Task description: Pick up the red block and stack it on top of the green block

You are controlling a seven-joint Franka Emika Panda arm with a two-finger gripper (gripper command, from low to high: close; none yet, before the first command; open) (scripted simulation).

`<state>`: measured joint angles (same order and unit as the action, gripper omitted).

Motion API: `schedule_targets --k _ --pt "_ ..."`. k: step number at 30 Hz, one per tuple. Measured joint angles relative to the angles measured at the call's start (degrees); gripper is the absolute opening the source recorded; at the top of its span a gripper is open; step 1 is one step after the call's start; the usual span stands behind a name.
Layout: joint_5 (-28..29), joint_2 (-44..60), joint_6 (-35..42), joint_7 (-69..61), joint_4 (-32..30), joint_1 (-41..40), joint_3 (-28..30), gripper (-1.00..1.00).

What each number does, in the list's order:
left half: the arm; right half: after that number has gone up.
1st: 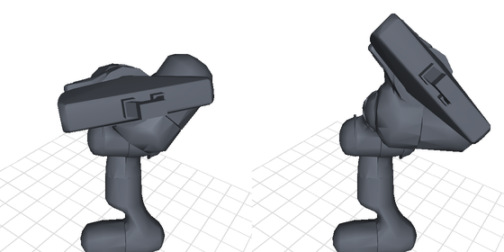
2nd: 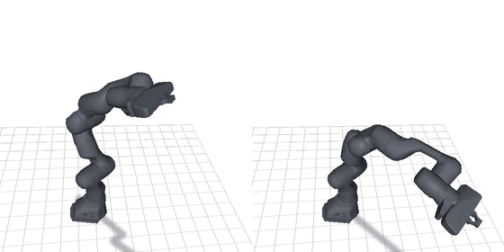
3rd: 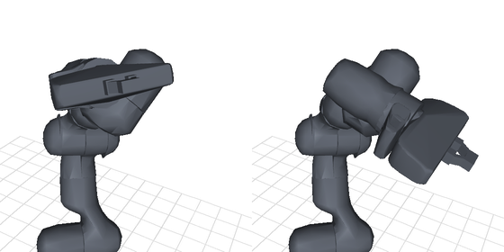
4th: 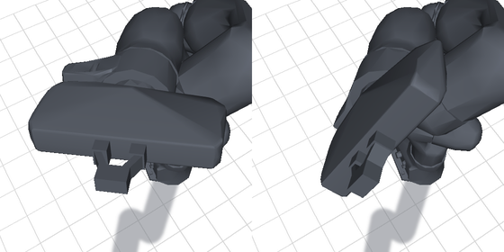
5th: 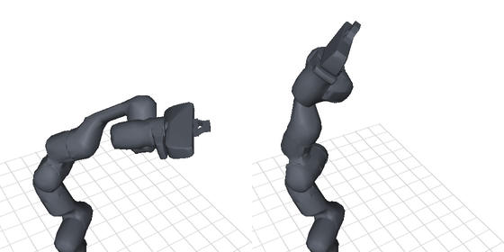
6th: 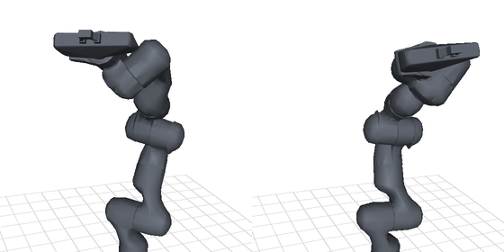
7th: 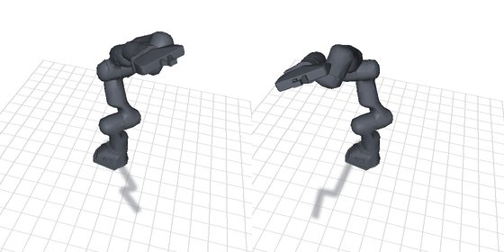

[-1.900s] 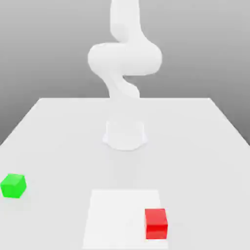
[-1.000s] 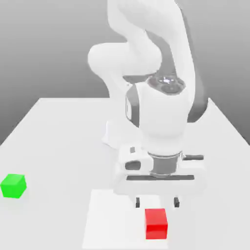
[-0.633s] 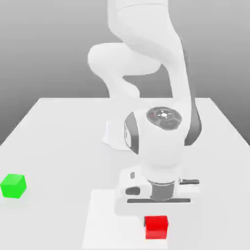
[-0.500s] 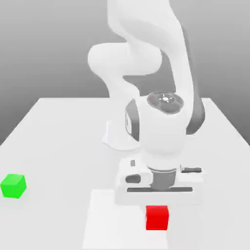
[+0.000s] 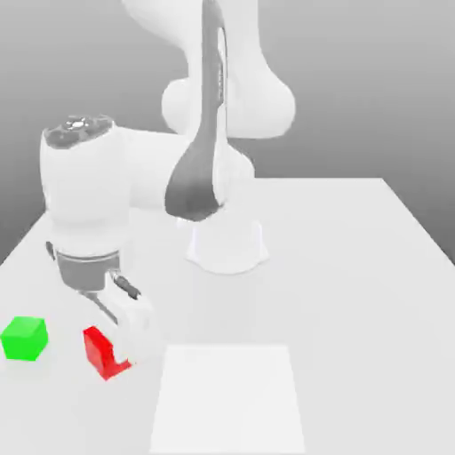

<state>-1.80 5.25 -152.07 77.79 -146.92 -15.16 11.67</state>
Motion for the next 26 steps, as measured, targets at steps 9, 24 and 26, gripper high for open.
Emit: schedule_targets --k 9,24,26 --pt "-0.5 -1.9 1.4 14.2 -0.5 -13.1 7.8 -1.00" --pt "-5.6 4.7 -4.4 11.9 -0.2 -15.4 5.3 1.00" --pt "-2.3 0.6 -0.8 14.3 -0.4 -15.1 6.1 1.00"
